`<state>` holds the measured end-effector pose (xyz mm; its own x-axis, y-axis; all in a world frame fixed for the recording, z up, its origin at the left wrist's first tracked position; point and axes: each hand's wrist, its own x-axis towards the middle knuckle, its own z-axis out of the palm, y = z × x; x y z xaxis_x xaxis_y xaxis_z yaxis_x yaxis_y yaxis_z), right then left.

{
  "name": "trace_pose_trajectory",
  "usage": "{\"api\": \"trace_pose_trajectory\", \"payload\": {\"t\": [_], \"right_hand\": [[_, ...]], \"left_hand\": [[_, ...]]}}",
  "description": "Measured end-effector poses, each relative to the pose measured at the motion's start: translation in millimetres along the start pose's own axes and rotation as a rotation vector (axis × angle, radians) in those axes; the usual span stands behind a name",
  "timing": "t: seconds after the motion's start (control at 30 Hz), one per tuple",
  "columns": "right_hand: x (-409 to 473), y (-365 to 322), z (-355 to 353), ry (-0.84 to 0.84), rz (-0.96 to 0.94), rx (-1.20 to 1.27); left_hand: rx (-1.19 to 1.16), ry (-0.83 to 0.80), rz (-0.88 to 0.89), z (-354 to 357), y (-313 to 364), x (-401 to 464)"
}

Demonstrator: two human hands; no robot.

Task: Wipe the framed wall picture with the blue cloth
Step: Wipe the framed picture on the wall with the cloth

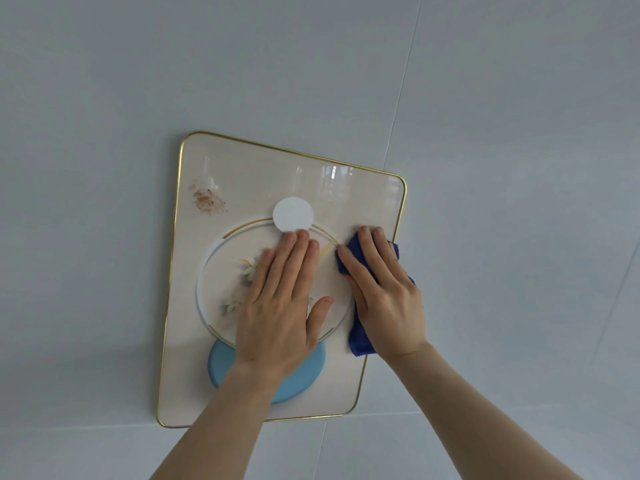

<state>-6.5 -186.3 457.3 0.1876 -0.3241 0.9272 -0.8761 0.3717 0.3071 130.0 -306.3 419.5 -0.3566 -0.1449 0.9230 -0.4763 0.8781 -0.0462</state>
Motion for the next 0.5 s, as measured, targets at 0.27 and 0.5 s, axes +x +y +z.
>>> {"api": "trace_pose_trajectory", "payload": {"t": [0.27,0.5], "right_hand": [[-21.3,-10.5,-35.9,-0.329,0.104,-0.185],[0.4,-19.7,-82.6,-0.354,0.912,0.427]], "left_hand": [[-0.029,-0.127,-0.049,-23.0,7.2,3.3],[-0.174,-0.119,-0.125,-65.7,1.3,2.0]]}}
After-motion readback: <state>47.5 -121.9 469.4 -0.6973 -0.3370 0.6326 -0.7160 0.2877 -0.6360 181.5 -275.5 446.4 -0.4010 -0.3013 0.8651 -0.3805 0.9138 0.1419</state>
